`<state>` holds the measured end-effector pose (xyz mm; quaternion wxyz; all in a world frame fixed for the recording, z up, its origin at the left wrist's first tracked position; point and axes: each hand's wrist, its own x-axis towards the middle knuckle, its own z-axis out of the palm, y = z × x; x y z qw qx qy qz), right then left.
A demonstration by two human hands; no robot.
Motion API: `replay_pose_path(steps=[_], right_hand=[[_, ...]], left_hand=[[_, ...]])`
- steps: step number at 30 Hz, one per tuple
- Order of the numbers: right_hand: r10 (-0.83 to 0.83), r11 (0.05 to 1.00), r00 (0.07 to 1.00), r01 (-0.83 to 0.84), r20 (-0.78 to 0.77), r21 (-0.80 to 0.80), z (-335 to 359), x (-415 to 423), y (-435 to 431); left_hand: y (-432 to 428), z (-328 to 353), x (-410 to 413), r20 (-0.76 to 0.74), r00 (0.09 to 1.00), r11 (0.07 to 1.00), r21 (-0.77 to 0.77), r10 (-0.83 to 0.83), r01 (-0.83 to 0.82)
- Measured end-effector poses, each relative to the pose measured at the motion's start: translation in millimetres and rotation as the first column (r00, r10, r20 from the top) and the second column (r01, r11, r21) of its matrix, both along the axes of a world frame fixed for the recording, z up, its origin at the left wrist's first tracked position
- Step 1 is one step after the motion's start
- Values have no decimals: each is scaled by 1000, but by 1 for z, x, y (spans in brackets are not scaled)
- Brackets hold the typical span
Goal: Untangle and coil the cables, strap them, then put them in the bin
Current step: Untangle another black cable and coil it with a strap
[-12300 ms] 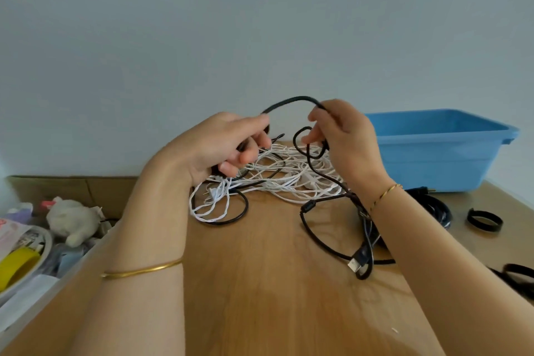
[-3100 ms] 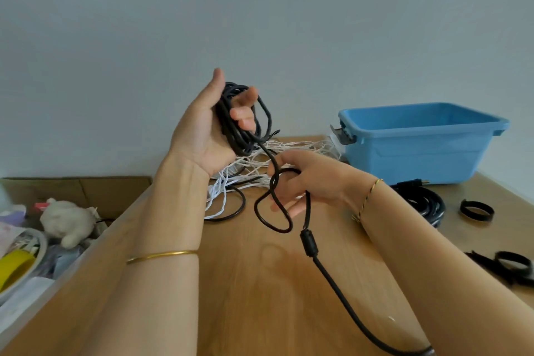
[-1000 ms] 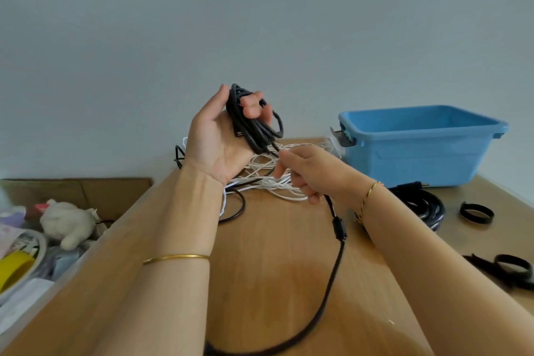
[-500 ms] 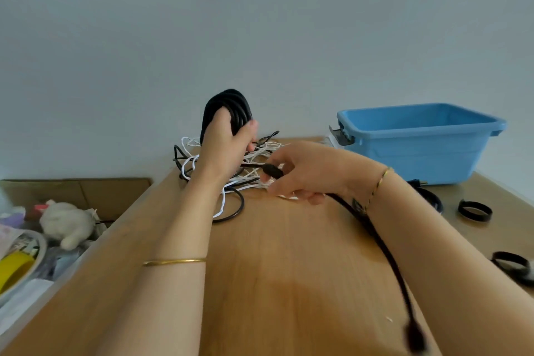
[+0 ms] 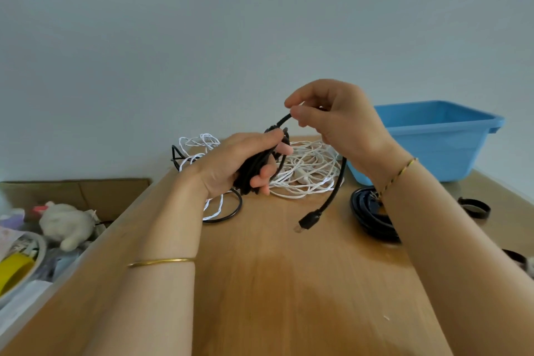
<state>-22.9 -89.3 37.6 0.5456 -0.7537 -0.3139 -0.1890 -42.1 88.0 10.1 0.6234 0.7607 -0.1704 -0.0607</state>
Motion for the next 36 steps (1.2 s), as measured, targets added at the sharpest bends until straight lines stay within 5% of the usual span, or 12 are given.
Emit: replay_pose_path(steps=[10,14,19,27,36], right_hand=[[-92,940,996,90,-9,330,-30,13,22],[22,903,1000,-13,-14,430,-32,7,28],[-2,934,999,-13,40,358,-38,11,32],[194,958,974,-162,-116,236,-48,15,36],[169,976,977,-147,-127,163,-41,19,32]], left_hand=[[-17,9,-1,-119,980,917,-385,-159,102],[-25,13,-2,-123,969,863,-488,-216,130],[-27,10,1,-88,958,788,-592,-272,169],[-16,9,5,-23,976,683,-718,-217,135],[-8,9,4,-68,990,826,-561,-124,65]])
